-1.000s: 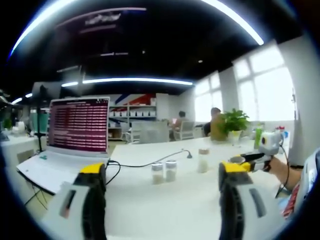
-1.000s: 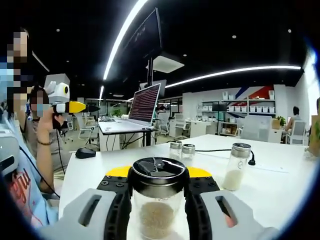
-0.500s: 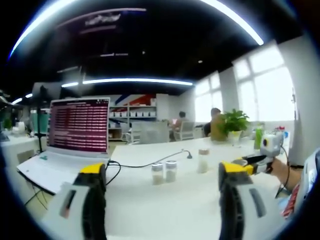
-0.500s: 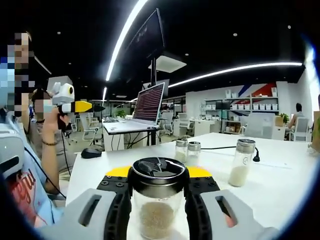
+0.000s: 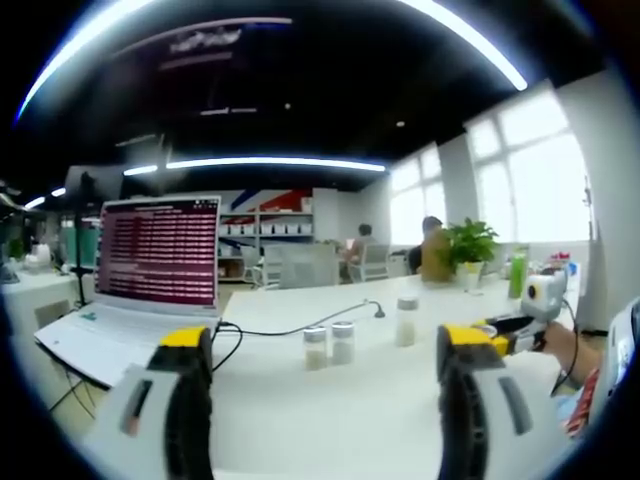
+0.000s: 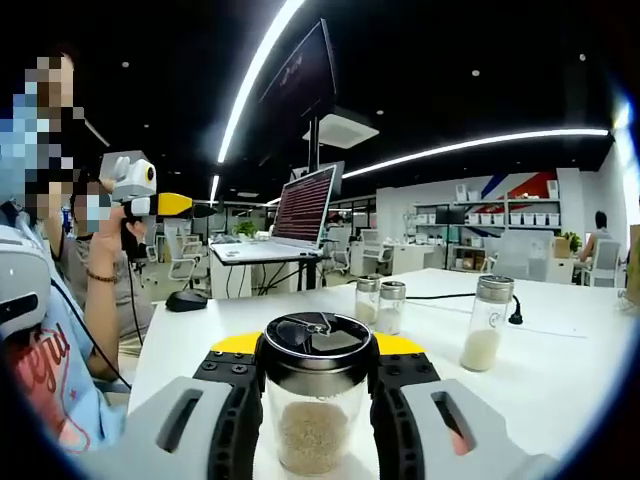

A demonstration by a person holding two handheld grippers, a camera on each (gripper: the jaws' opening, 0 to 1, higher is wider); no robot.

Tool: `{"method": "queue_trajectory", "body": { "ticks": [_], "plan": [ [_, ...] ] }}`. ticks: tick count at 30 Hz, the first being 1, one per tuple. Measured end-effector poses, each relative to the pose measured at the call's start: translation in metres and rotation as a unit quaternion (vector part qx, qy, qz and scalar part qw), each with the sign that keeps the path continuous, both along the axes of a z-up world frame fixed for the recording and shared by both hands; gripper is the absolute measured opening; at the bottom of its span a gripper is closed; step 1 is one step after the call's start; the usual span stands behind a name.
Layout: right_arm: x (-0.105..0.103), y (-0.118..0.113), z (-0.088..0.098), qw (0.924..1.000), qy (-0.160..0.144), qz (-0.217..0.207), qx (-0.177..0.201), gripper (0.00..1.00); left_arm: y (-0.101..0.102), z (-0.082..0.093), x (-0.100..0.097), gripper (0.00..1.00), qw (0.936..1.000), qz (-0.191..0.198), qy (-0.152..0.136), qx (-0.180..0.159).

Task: Rotate the seasoning bottle until the label or dispensing opening points toward the visible target arrow and the bottle remains upright within the marked orientation range

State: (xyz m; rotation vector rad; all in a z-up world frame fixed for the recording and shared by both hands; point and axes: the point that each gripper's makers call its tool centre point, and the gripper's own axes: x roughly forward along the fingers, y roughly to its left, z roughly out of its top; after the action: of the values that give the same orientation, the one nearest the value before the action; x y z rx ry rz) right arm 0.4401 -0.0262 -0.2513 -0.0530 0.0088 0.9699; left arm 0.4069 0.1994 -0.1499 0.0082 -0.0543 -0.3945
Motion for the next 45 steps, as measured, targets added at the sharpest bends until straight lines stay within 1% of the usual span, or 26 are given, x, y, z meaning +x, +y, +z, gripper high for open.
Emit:
{"method": "queue_trajectory", "body": {
  "ticks": [8,16,20,28,32,45],
  "plan": [
    [-0.0002,0.0004,0.0008,1.0,-0.002,-0.004,0.006,0.4,-0.0015,-0.0022,0.0028,0.99,1.0,-0.001,0.004,0.001],
    [-0.0022,0.0008,0.0013,1.0,-0.001,-0.007,0.006,0.4,0.0015,0.0002,0.0017,0.99,1.0,-0.003,0.003,0.001],
    [-0.003,0.0012,0.0012,1.0,0.0,-0.009,0.004,0.4,0.0012,0.0022,0.0013,0.99,0.9999,-0.007,0.001,-0.011],
    [-0.0056,0.0021,0.0009,0.9999,0.0,-0.011,0.004,0.4,-0.0024,0.0,-0.0006,0.99,0.9999,-0.008,0.001,-0.007],
    [-0.0068,0.0031,0.0006,0.9999,0.001,-0.013,0.004,0.4,-0.0018,0.0005,-0.0004,0.99,0.9999,-0.009,0.001,-0.01],
    [-0.0073,0.0032,-0.0006,0.9993,0.005,-0.036,0.003,0.4,-0.0022,-0.0016,-0.0002,0.99,0.9999,-0.009,0.005,-0.007]
  ]
}}
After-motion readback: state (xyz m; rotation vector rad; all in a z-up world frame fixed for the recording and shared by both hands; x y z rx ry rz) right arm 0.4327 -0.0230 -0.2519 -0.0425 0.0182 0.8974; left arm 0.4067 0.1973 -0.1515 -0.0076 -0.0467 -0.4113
